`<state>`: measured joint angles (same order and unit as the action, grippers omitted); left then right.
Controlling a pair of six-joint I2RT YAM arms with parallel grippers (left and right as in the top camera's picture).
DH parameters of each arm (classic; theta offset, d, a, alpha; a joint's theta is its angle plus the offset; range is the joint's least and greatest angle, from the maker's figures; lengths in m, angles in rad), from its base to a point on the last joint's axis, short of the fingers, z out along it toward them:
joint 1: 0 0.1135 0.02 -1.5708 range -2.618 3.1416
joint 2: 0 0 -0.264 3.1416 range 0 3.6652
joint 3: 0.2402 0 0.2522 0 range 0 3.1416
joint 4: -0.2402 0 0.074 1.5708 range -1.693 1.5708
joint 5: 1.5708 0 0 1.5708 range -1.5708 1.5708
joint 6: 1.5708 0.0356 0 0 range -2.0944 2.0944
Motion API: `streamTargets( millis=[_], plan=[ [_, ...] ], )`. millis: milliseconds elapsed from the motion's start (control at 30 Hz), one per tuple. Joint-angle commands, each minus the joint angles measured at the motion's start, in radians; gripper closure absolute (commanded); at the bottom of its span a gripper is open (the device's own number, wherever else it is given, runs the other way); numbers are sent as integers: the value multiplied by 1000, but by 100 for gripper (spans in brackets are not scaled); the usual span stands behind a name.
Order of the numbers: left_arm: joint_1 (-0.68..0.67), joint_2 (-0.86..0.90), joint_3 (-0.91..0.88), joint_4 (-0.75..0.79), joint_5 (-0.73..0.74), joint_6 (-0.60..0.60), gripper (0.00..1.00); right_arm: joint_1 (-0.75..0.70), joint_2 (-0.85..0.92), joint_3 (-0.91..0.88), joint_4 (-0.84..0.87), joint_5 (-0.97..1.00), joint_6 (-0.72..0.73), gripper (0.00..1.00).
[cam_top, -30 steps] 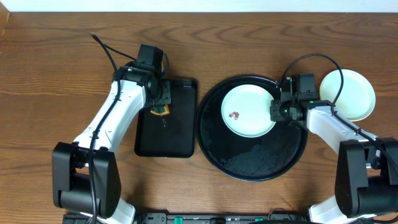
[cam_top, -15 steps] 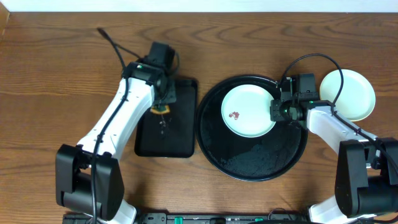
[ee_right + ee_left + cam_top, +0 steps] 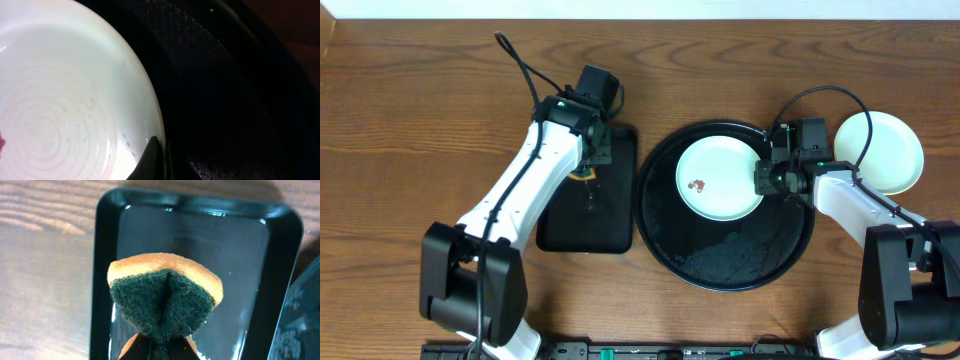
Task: Clean dirty plates on tray and stack at the side
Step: 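Lift the sponge with the left gripper and carry it toward the plate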
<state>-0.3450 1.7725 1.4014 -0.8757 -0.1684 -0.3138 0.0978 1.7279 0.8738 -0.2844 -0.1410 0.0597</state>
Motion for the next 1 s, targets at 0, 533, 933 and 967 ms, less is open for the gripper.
streamTargets(
  millis=[0, 533, 933, 967],
  plan=[
    [1, 18, 14, 10, -28, 32, 93, 5, 13, -6, -3, 24, -5, 99],
    [0, 18, 14, 89, -69, 71, 93, 5, 13, -6, -2, 24, -5, 96],
    [0, 18, 14, 95, -91, 103, 92, 5, 13, -6, 4, 24, -5, 93],
    [0, 18, 14, 97, -91, 103, 93, 5, 13, -6, 5, 24, -5, 93]
  ],
)
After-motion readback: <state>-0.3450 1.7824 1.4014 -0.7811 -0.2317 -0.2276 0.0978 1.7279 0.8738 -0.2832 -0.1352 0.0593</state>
